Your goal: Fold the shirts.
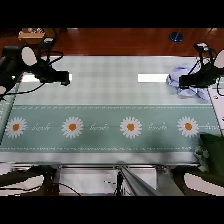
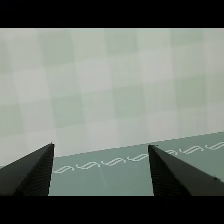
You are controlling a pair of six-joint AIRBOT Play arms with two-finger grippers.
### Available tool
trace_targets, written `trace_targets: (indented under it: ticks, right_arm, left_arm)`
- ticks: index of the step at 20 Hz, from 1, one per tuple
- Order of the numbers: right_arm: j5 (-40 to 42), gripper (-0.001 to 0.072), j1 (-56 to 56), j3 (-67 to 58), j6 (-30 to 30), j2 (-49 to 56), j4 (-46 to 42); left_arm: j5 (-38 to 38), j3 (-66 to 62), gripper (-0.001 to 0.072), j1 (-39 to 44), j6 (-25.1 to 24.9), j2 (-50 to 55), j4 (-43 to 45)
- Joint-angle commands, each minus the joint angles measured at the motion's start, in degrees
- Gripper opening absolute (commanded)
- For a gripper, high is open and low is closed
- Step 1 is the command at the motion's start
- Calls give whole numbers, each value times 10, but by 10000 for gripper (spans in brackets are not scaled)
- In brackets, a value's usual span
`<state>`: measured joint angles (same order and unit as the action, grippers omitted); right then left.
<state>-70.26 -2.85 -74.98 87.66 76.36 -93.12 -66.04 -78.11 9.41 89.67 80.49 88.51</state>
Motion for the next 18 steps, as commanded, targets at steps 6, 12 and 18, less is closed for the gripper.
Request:
trace_targets:
  ticks: [6,12,18]
  right_arm:
    - [0,539,0,-1,0,0,0]
    - [0,540,0,0,0,0,0]
    - [36,539,0,0,0,0,0]
  left_arm:
    - [0,0,709,0,0,0,0]
    - [0,0,709,0,0,0,0]
    - [0,0,709,0,0,0,0]
